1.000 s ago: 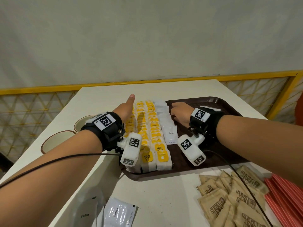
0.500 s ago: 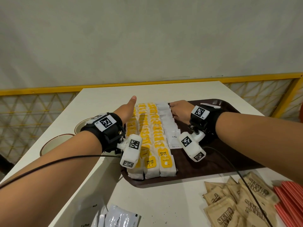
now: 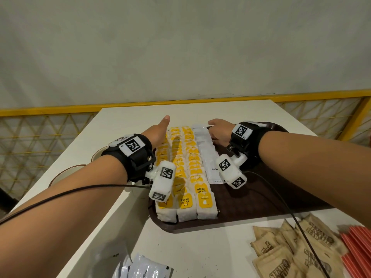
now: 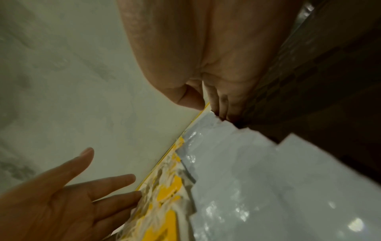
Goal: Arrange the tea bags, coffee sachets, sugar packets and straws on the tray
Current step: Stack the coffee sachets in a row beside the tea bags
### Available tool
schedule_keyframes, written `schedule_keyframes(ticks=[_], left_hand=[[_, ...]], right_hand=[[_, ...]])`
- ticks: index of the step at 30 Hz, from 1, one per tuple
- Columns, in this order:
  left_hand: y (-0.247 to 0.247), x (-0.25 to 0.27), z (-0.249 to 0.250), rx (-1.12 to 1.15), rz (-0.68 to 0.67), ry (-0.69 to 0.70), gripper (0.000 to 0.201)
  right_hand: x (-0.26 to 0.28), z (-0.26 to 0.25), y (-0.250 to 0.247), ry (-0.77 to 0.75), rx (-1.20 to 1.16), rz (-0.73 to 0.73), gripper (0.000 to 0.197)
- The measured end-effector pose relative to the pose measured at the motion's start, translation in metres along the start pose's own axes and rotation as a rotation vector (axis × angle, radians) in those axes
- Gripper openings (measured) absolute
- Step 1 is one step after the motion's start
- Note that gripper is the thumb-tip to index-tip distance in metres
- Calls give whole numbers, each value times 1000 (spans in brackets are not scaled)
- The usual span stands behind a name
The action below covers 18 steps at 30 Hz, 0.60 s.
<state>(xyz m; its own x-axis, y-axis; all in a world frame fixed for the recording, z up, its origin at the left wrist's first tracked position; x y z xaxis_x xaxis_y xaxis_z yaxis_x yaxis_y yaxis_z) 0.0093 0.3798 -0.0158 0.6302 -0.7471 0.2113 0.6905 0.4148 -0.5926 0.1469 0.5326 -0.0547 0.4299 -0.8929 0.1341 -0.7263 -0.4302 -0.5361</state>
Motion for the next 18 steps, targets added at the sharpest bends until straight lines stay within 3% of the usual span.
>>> schedule_keyframes(ticks=[7,18], left_hand=[[-1,1,-1,-13,1,-2,73],[-6,11,-6,-33,44,6,74]], right_hand=[[12,1,-8,43,-11,10,51],[98,19,-2,123,-165,-71,49]])
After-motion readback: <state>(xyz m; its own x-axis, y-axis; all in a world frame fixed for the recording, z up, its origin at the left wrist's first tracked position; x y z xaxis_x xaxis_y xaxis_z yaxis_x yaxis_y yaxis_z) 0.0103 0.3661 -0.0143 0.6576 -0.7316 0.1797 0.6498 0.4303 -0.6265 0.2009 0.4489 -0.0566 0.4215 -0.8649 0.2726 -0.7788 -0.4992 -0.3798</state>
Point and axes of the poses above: each hand's wrist, its own x-axis away from the middle knuckle, its own y-axis out of the palm, z = x × y, the point moved 3 cm from there along -x, towards the middle knuckle, and after that the axes turned 8 degrees about z, right-handed, at the moved point
